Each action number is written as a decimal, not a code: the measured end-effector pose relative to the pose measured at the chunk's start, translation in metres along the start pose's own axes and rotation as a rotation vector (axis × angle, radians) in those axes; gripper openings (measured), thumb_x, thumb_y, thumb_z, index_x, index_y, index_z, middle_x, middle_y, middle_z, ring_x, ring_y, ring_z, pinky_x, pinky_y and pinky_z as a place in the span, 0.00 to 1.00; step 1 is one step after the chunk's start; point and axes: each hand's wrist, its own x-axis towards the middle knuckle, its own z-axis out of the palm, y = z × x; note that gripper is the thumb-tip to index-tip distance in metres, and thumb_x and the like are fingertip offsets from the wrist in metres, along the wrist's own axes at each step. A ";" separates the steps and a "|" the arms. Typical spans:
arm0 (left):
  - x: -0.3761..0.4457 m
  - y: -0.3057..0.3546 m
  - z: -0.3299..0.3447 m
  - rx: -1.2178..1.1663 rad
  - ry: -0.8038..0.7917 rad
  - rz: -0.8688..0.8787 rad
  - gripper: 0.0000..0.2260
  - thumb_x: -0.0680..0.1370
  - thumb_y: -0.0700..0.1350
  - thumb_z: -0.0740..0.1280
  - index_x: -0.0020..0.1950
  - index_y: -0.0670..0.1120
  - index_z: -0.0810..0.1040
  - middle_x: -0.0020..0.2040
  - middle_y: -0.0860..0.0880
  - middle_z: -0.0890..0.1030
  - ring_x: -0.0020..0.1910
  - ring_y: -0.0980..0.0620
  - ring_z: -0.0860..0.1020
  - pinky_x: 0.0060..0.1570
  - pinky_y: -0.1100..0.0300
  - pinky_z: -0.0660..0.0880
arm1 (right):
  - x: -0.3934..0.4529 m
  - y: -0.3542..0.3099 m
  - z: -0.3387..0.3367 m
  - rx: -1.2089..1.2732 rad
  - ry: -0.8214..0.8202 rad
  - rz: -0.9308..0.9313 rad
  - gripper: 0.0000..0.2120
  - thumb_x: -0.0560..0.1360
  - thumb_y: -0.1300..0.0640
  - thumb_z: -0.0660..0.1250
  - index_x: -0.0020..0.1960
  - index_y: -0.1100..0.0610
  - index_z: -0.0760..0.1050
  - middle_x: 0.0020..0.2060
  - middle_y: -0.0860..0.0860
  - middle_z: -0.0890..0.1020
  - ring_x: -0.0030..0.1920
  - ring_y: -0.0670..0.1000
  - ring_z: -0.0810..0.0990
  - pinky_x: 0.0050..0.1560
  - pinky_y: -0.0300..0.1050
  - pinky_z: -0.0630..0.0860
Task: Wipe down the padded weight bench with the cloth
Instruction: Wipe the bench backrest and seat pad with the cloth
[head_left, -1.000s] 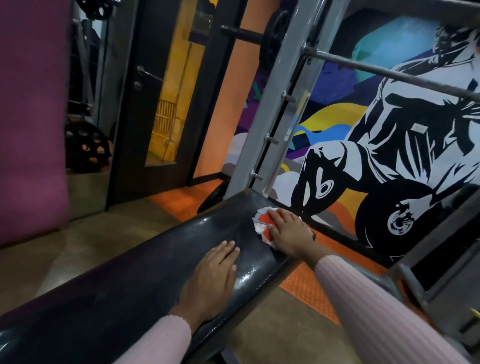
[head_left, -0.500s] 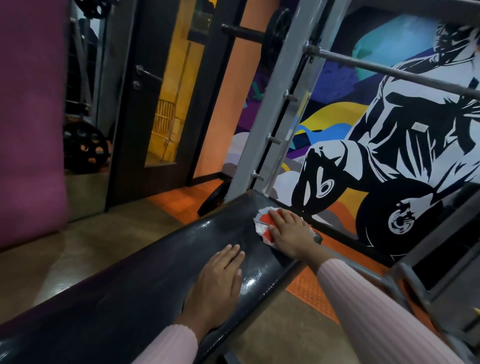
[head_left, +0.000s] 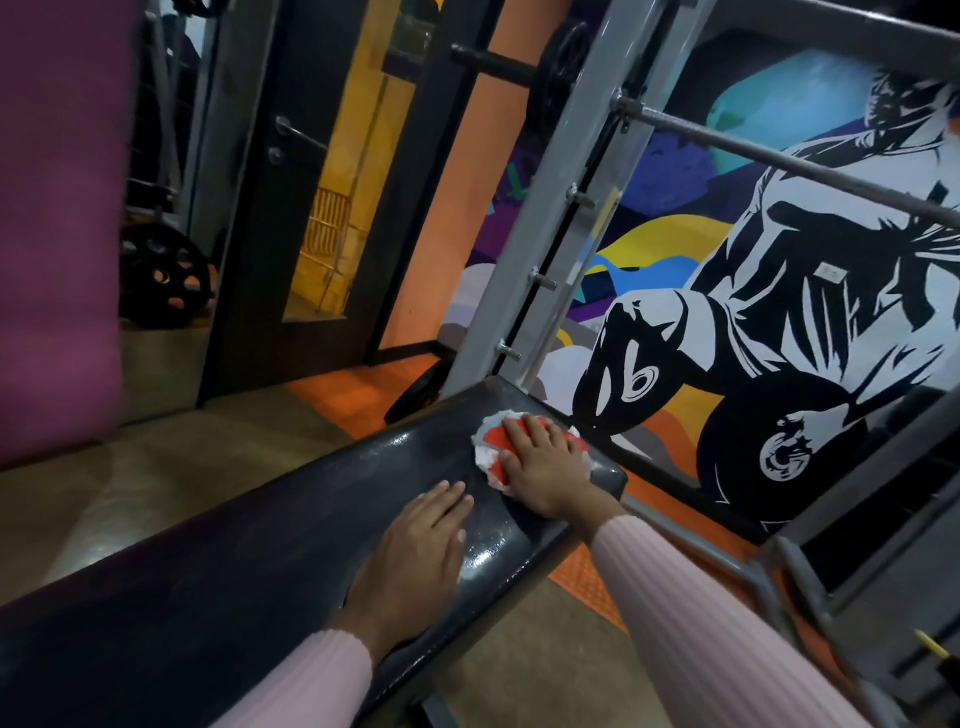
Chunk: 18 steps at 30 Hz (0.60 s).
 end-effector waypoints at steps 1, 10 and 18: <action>0.000 0.001 0.000 0.001 0.001 0.000 0.21 0.80 0.49 0.51 0.69 0.44 0.72 0.70 0.50 0.71 0.71 0.57 0.62 0.71 0.64 0.54 | -0.008 0.003 0.003 -0.008 0.004 -0.083 0.30 0.77 0.36 0.41 0.78 0.44 0.45 0.79 0.49 0.48 0.78 0.55 0.45 0.75 0.59 0.44; -0.001 0.001 0.000 0.010 0.007 -0.002 0.21 0.80 0.49 0.50 0.70 0.45 0.70 0.71 0.51 0.70 0.72 0.57 0.62 0.71 0.62 0.55 | 0.014 0.049 0.005 0.008 0.001 -0.056 0.33 0.75 0.34 0.41 0.77 0.44 0.53 0.78 0.48 0.52 0.78 0.54 0.50 0.75 0.60 0.50; 0.000 -0.002 0.003 0.010 0.015 -0.012 0.21 0.80 0.49 0.50 0.70 0.46 0.71 0.71 0.51 0.70 0.72 0.58 0.61 0.71 0.61 0.57 | -0.012 0.037 -0.002 0.239 -0.013 -0.311 0.29 0.73 0.33 0.47 0.73 0.34 0.54 0.77 0.41 0.56 0.77 0.46 0.51 0.76 0.56 0.47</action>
